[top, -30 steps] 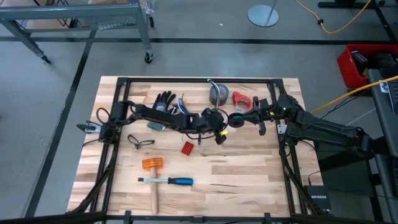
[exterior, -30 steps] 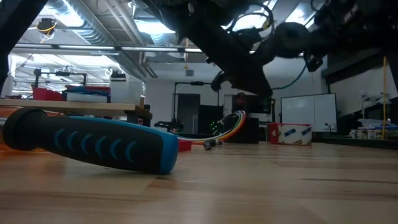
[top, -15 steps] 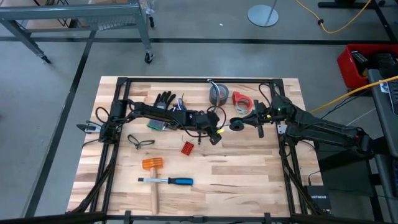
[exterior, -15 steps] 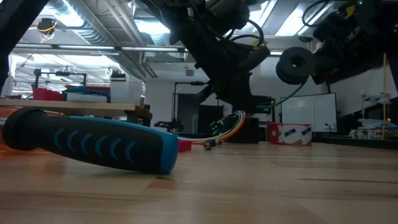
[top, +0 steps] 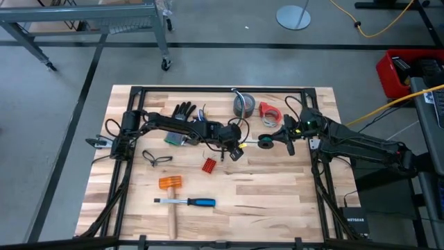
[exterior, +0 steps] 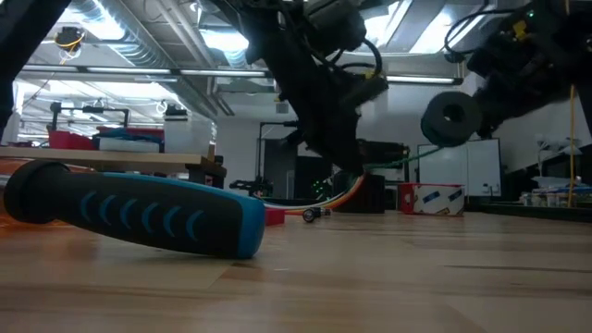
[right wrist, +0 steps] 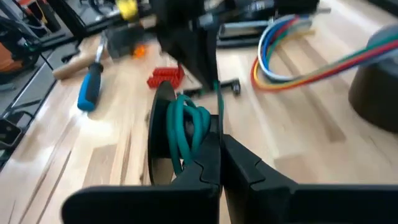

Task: Coil cords
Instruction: Coil the green wire into the black spool

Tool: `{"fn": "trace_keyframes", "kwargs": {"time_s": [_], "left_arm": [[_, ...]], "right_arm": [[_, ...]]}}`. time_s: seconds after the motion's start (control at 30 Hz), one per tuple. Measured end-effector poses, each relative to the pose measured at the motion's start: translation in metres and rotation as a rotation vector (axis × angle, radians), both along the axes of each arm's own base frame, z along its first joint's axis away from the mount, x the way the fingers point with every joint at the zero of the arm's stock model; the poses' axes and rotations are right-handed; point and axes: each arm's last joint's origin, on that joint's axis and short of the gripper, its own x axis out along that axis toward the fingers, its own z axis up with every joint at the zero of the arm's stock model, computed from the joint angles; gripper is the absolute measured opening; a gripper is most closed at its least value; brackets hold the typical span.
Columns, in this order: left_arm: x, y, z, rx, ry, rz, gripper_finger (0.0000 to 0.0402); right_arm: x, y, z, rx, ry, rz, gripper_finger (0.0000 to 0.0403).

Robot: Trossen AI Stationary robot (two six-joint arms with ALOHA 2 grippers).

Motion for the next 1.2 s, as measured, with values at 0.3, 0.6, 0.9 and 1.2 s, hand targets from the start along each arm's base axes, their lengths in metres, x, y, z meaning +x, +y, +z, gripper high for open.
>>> {"fn": "trace_keyframes", "kwargs": {"time_s": [0.3, 0.6, 0.9, 1.2], "left_arm": [[-0.007, 0.017, 0.038, -0.012, -0.123, 0.038, 0.0], [0.005, 0.03, 0.06, -0.057, -0.385, 0.025, 0.0], [0.015, 0.03, 0.068, -0.082, -0.549, 0.049, 0.0], [0.021, 0.025, 0.07, -0.08, -0.64, 0.051, 0.0]], "right_arm": [[-0.003, 0.0, -0.006, -0.014, 0.074, -0.036, 0.0003], [-0.004, -0.003, -0.008, -0.055, 0.118, -0.129, 0.0002], [-0.002, -0.007, -0.004, -0.041, 0.077, -0.264, 0.0002], [0.01, -0.014, -0.001, -0.003, 0.018, -0.313, 0.0002]]}}
